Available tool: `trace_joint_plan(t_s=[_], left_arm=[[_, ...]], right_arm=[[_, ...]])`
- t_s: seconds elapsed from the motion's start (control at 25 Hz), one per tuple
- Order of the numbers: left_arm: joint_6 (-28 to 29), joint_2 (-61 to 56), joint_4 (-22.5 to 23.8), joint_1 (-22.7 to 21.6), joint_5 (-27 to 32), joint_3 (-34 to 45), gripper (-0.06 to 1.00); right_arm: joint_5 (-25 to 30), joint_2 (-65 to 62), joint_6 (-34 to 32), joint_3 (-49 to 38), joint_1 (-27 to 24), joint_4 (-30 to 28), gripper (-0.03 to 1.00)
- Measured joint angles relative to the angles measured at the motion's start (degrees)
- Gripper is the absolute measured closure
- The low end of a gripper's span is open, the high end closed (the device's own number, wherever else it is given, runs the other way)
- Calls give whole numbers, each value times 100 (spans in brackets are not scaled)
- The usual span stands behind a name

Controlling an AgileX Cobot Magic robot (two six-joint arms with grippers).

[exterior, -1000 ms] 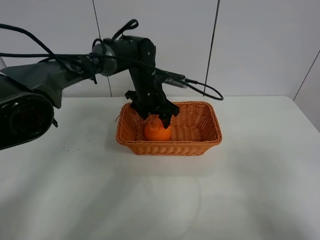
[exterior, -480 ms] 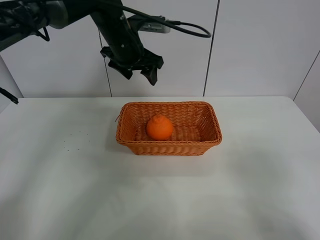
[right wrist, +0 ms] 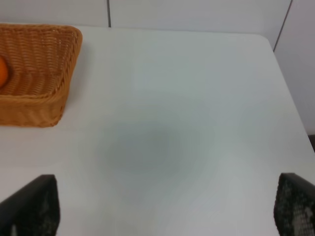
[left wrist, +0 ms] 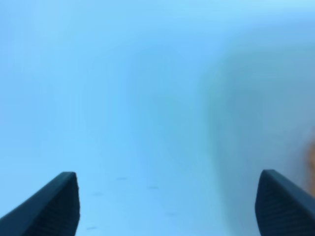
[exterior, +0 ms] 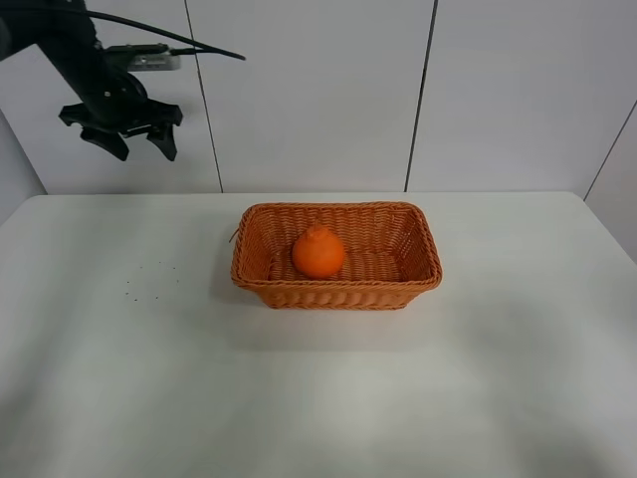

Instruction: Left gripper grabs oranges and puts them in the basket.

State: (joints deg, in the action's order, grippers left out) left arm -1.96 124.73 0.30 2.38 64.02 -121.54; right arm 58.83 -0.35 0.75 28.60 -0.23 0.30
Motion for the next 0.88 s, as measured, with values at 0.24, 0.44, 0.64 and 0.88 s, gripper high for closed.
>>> trace_joint_plan(t_s=[0.24,0.44,0.64,0.88], left_arm=[[0,-12,12,-387,47,28,11],[0,-416,-30,-387,131,460,11],[0,-1323,-30,-387,308,1344,11],[5,-2928,-30,-387,401,2656,11]], right_arm=[[0,0,0,0,0,0,27],[0,0,0,0,0,0,27],[0,0,0,0,0,0,27],[0,0,0,0,0,0,27]])
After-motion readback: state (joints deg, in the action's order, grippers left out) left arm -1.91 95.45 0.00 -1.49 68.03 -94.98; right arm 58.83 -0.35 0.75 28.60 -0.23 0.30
